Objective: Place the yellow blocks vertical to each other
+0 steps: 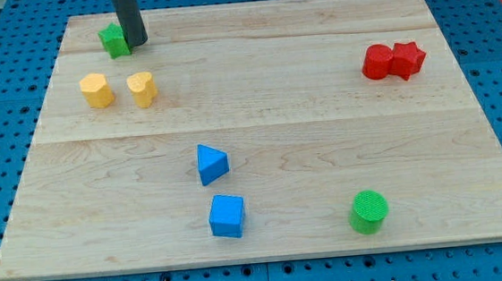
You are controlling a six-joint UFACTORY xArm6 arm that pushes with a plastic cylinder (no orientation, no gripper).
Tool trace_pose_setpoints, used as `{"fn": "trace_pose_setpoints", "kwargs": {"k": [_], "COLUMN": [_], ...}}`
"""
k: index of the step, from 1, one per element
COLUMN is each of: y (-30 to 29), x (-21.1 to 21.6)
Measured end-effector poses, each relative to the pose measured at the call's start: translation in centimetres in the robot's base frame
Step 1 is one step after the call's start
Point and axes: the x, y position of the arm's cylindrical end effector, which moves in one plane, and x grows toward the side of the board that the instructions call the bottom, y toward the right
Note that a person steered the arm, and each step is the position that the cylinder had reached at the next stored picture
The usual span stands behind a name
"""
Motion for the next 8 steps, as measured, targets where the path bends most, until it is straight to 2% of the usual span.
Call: {"fn": "trace_pose_setpoints", "kwargs": {"k": [2, 3, 4, 5, 6, 8], "y": [1.9, 7.2, 1.6, -7.7, -10.5, 5.3], "x": [1.0, 9.4, 18.7, 15.5, 11.2, 10.1]}}
